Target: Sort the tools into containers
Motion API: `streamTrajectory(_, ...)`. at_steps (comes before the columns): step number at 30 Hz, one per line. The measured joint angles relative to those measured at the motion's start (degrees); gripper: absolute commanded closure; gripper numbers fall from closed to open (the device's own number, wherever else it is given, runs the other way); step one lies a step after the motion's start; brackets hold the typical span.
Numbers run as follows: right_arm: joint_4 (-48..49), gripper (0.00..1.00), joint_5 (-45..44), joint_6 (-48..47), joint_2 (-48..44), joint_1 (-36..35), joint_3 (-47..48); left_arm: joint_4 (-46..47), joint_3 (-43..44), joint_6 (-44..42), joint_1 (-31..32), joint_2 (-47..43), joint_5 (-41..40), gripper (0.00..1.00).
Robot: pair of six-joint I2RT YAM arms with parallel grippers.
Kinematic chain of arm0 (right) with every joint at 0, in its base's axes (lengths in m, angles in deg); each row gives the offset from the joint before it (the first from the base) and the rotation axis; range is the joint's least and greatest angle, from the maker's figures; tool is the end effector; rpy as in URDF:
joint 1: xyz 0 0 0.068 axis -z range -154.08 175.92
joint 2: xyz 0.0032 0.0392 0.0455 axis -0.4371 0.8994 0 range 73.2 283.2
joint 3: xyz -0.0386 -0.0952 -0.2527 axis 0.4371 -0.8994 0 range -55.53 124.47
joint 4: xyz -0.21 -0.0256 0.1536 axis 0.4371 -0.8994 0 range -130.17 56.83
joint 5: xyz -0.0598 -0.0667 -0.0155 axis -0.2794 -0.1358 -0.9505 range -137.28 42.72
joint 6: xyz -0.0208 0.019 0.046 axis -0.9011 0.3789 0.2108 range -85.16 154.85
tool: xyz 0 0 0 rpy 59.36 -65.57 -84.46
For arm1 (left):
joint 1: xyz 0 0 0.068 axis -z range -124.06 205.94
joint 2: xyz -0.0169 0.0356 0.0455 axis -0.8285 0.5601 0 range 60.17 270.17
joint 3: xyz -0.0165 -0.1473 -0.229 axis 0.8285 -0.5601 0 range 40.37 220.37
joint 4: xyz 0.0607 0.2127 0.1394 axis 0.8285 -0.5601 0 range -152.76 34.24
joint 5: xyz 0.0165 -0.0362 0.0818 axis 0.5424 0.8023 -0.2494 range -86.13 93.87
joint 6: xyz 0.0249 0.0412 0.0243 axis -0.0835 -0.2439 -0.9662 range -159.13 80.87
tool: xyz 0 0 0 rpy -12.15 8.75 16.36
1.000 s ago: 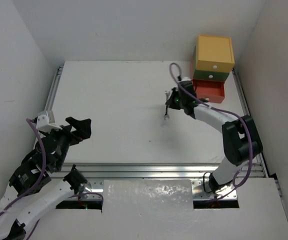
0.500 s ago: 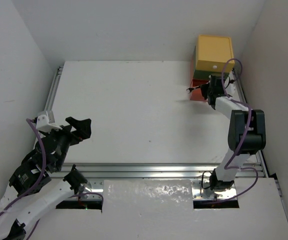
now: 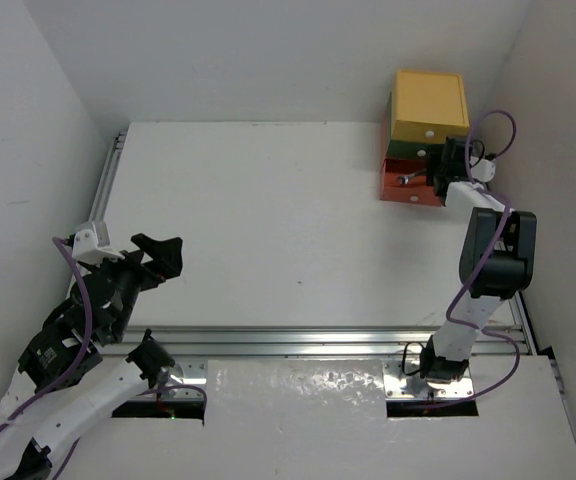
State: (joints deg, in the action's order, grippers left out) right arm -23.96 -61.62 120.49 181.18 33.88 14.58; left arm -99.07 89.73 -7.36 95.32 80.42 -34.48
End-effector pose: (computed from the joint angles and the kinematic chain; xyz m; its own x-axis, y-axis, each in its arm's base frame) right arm 0.4217 -0.0679 0.2095 0.3123 0.9318 -0.1851 0.5003 0.0043 0.8658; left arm 0.0574 -0.0185 0.3514 -0.1783 -0.3879 -0.9043 -0.0720 0.9217 -0.3811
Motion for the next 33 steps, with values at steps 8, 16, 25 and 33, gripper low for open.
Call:
streamTrajectory(8, 4.09, 0.45, 6.58, -2.01, -0.24, 0.52, -1.29, 0.00, 0.00, -0.02, -0.02, 0.13, 0.02, 0.00)
streamTrajectory(16, 15.26, 1.00, 10.95, -1.40, -6.84, 0.63, -24.35, 0.00, 0.00, 0.00, 0.00, 0.09, 0.02, 0.00)
streamTrajectory(25, 28.46, 0.99, 15.74, -2.73, 2.38, 4.74, -31.08, 0.00, 0.00, 0.00, -0.02, 0.09, 0.00, 0.00)
streamTrajectory(33, 43.50, 1.00, 21.38, -3.56, 14.38, 7.19, -25.18, 0.02, 0.00, -0.02, 0.00, 0.48, 0.02, 0.00)
